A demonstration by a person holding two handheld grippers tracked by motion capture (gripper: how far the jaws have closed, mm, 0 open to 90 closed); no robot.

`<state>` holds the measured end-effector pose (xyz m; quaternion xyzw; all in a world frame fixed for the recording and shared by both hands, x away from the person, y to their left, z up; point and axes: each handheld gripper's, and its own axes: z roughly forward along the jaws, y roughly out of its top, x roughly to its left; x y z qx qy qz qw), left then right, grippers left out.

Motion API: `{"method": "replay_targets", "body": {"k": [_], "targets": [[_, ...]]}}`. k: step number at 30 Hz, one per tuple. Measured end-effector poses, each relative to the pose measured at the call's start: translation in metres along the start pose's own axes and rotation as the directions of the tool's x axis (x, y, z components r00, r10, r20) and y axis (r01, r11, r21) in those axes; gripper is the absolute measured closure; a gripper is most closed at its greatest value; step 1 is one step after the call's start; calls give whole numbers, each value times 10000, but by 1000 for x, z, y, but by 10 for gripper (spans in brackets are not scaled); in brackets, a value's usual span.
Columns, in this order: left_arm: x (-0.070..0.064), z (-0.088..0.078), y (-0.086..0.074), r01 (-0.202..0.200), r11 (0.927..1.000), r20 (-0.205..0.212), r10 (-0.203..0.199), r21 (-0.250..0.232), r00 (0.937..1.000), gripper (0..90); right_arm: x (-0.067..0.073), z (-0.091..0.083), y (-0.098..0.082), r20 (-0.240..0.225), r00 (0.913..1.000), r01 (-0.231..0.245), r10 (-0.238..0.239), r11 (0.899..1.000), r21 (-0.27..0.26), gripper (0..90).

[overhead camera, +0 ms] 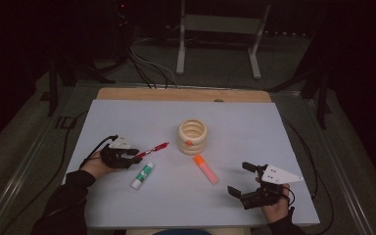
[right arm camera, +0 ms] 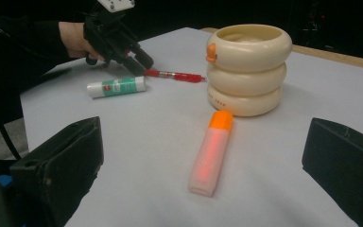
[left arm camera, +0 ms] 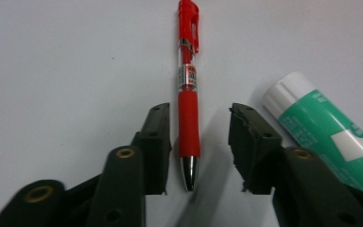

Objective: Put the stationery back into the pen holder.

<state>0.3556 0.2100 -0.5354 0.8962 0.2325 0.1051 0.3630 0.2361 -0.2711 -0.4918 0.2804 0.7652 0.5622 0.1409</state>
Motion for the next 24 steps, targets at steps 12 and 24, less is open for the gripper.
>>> {"method": "replay_targets", "body": {"k": [12,24], "targets": [[6,4,-3,236,9997,216,-236,-6,9995,780,0,0,0,-3,10000,16,-16,10000,-4,0],[9,-6,1,916,9956,439,-906,-211,9949,816,0,-2,0,59,10000,15,-14,10000,-24,0]]}}
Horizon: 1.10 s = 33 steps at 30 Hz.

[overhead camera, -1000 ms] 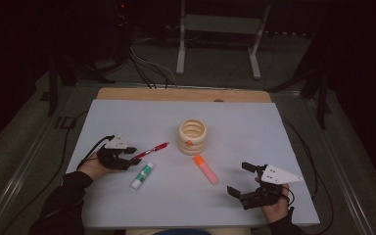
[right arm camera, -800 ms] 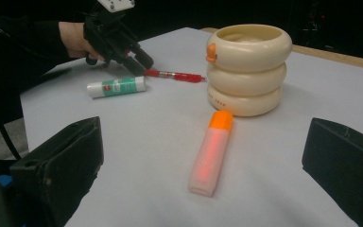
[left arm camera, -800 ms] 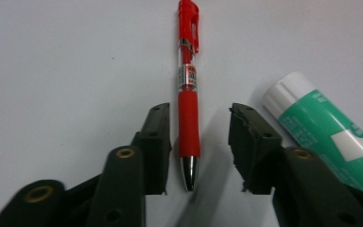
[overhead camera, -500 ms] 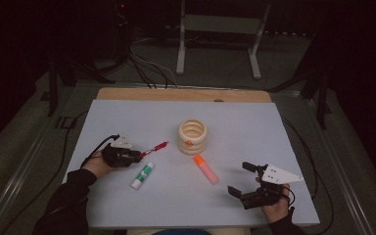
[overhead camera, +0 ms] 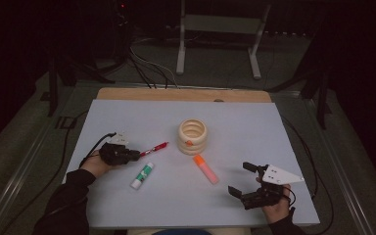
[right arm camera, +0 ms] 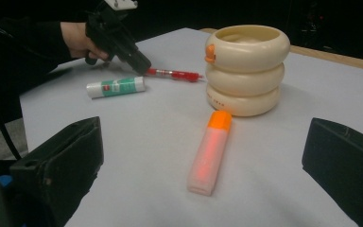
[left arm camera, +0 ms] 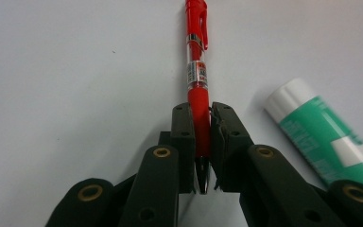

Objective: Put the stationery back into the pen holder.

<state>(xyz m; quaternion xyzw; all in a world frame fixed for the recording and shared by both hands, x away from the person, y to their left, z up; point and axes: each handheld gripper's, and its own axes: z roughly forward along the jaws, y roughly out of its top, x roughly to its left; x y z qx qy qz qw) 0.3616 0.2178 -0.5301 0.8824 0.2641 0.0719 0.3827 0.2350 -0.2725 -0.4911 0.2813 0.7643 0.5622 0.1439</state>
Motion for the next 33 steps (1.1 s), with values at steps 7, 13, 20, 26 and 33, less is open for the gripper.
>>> {"method": "replay_targets", "body": {"k": [7,13,20,26,33], "targets": [[-9,-15,15,-52,9999,68,53,-111,10000,816,0,0,0,7,10000,16,-16,10000,4,0],[-21,-24,25,-45,9994,154,50,-343,9999,815,0,-1,1,9,10000,-17,17,9999,-109,0],[-34,-30,33,87,9976,272,-69,-686,9996,815,0,-1,1,20,10000,-89,89,9998,-176,0],[-47,-35,39,-129,9969,500,168,-771,9986,815,2,1,2,-36,10000,74,-75,9999,-99,0],[-57,-37,43,-230,9965,718,288,-807,9970,815,5,3,4,-76,9997,227,-228,9996,-163,0]]}}
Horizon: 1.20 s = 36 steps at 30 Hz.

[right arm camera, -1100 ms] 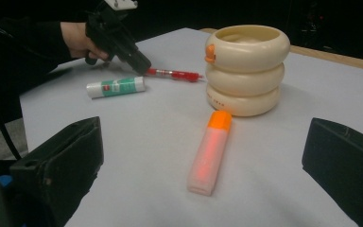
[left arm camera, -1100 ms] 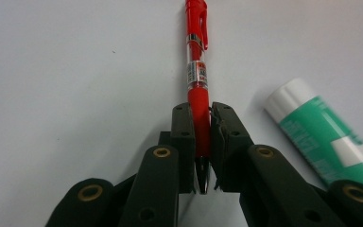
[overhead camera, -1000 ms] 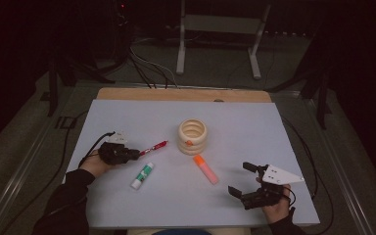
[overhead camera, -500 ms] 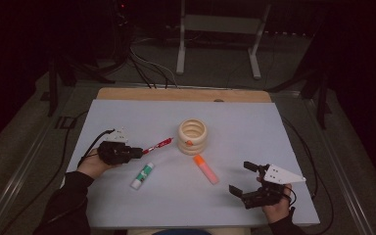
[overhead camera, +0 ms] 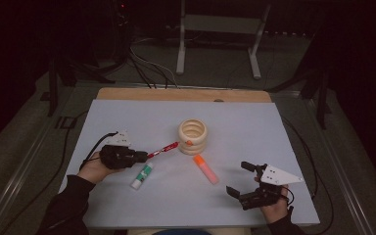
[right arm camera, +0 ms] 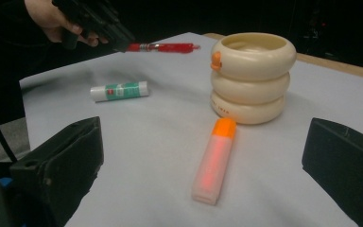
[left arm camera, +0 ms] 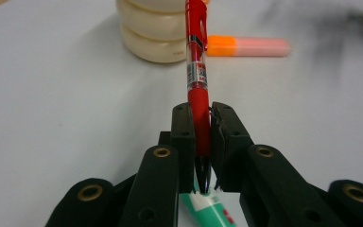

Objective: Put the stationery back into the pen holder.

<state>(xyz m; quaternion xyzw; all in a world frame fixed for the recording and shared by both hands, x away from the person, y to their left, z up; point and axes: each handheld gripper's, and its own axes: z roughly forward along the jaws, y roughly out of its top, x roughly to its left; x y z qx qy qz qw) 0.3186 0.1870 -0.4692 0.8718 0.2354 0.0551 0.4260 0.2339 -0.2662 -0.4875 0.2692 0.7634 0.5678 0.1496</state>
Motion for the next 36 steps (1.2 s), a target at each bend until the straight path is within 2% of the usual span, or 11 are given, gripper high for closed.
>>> {"method": "replay_targets", "body": {"k": [6,9,11,14,17,22,25,28,30,34,36], "targets": [[-10,6,4,-174,9998,331,170,120,9993,815,5,2,6,-105,9998,156,-159,9994,-315,0],[-15,11,7,-252,9995,463,244,184,9986,815,9,6,9,72,9967,806,-803,9950,-583,0],[-19,13,9,-380,9991,568,370,168,9977,815,14,9,12,223,9899,1412,-1398,9867,-801,0],[-22,15,11,-463,9988,647,450,187,9969,815,20,15,17,113,9826,1855,-1852,9797,-755,0],[-26,17,14,-575,9981,724,559,205,9958,815,25,26,23,-194,9763,2151,-2155,9764,-205,0],[-33,23,17,-729,9969,859,700,312,9938,815,37,43,29,-691,9577,2800,-2793,9600,4,65],[-36,27,19,-766,9963,966,726,388,9927,815,45,51,31,-32,9447,3280,-3281,9446,-89,144],[-39,29,20,-790,9960,1060,743,407,9916,815,49,62,36,-206,9400,3409,-3405,9400,140,153],[-41,31,21,-894,9950,1072,843,440,9907,815,54,69,39,-348,9203,3907,-3897,9201,284,189],[-43,33,23,-963,9941,1140,901,501,9894,815,67,83,39,-267,8622,5064,-5058,8596,679,229],[-45,33,23,-981,9940,1206,916,490,9885,815,72,90,38,-43,8214,5684,-5704,8177,908,255]]}}
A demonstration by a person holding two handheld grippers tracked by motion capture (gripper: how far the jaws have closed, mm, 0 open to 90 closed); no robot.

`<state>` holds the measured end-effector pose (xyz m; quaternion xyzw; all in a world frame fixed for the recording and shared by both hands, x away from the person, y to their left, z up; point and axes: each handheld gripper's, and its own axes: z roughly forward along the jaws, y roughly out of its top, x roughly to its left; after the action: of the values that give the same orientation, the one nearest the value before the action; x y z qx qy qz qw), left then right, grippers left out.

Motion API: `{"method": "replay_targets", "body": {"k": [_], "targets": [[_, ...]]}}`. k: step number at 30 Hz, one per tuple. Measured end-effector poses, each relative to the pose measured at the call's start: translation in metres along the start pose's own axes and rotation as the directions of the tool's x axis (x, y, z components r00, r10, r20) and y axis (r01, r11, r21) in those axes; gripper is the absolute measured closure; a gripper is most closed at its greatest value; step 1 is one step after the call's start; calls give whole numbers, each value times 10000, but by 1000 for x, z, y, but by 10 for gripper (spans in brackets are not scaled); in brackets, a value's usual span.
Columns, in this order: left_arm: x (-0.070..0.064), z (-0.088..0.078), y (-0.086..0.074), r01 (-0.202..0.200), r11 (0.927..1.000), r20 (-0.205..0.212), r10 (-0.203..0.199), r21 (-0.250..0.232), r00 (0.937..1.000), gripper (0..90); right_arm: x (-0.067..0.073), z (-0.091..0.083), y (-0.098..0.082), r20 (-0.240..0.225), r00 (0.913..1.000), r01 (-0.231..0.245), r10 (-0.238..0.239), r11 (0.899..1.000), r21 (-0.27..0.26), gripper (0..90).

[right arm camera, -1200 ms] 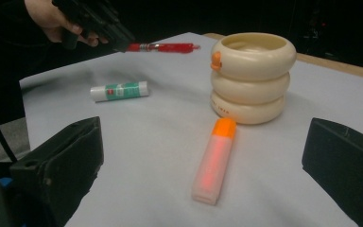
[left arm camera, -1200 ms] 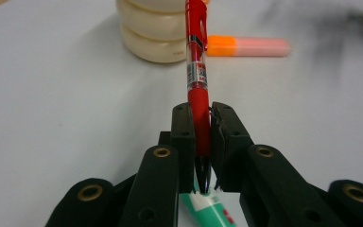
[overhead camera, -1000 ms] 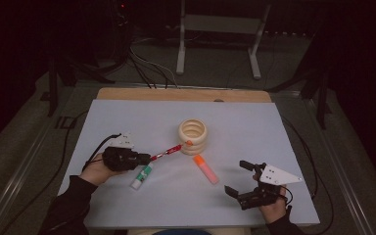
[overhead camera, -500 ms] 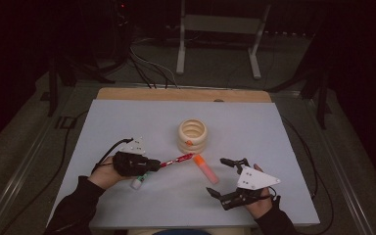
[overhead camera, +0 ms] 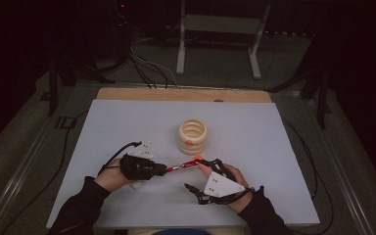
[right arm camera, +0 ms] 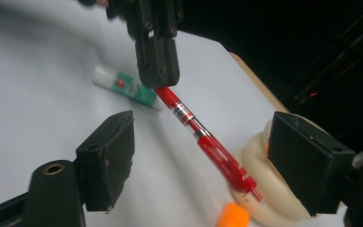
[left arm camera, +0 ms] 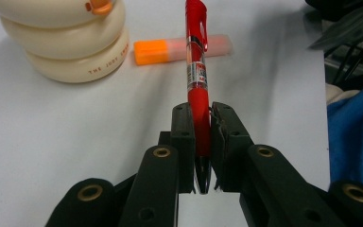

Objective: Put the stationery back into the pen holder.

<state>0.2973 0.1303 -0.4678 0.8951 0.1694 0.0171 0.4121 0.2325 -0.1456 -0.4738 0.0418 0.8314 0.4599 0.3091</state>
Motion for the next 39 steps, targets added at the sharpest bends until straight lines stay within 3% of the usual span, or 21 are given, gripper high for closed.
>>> {"method": "replay_targets", "body": {"k": [2,3,4,6,8,10,11,13,17,18,21,23,25,28,31,34,35,36,37,38,39], "targets": [[-1,0,1,-41,10000,-18,41,26,10000,815,5,4,2,427,9951,887,-894,9959,187,336],[-1,0,1,-26,10000,4,26,26,10000,815,7,7,3,541,9876,1444,-1472,9881,523,373],[-1,0,1,-74,9999,-76,74,79,9999,815,9,11,4,633,9792,1857,-1926,9774,1011,344],[-1,0,1,-31,10000,-15,31,31,10000,815,12,16,6,529,9716,2231,-2305,9675,1190,413],[-1,1,1,-66,9999,-10,66,84,10000,815,16,20,7,686,9520,2865,-2983,9473,1433,429],[-1,1,1,43,10000,-4,-43,50,10000,815,21,22,8,889,9215,3607,-3781,9180,1649,467],[-1,1,1,-98,9999,4,98,98,10000,815,23,24,9,886,9137,3784,-3967,9098,1707,479],[-2,2,2,-4,10000,54,4,51,10000,815,25,28,10,983,8935,4174,-4382,8910,1784,501],[-3,3,4,-44,10000,117,44,-11,9999,815,29,35,13,855,8676,4659,-4898,8610,2041,550],[-3,3,4,-41,10000,156,41,12,9999,815,30,37,13,919,8666,4645,-4905,8601,2109,565],[-4,3,5,-88,10000,185,87,16,9998,815,32,43,12,804,8501,4890,-5204,8368,2463,622],[-4,3,5,-74,10000,210,75,-36,9998,815,33,46,11,821,8434,4968,-5309,8289,2571,658],[-5,3,5,-106,9999,239,106,-18,9997,815,35,48,10,777,8271,5185,-5566,8091,2764,703],[-4,4,4,-77,10000,299,78,-31,9995,815,36,48,8,714,8183,5311,-5704,7977,2857,748],[-4,3,4,-71,10000,381,73,-45,9992,814,38,49,7,502,7952,5679,-6043,7712,2877,788],[-4,5,4,-131,9999,446,128,65,9989,814,39,49,6,273,7890,5813,-6138,7601,2903,794],[-3,5,3,-111,9999,516,110,27,9986,813,40,48,6,227,7915,5777,-6108,7597,2985,795],[-4,5,3,-200,9998,563,200,9,9982,811,39,48,7,209,7812,5916,-6239,7507,2940,795],[-4,4,3,-230,9996,542,238,-150,9982,803,39,47,7,141,7816,5929,-6236,7497,2939,795],[-3,4,3,-121,9992,607,145,-389,9981,775,39,47,8,226,7791,5932,-6265,7484,2967,796],[-3,3,4,-69,9982,714,111,-596,9974,689,38,46,8,194,7818,5911,-6232,7507,2949,795]]}}
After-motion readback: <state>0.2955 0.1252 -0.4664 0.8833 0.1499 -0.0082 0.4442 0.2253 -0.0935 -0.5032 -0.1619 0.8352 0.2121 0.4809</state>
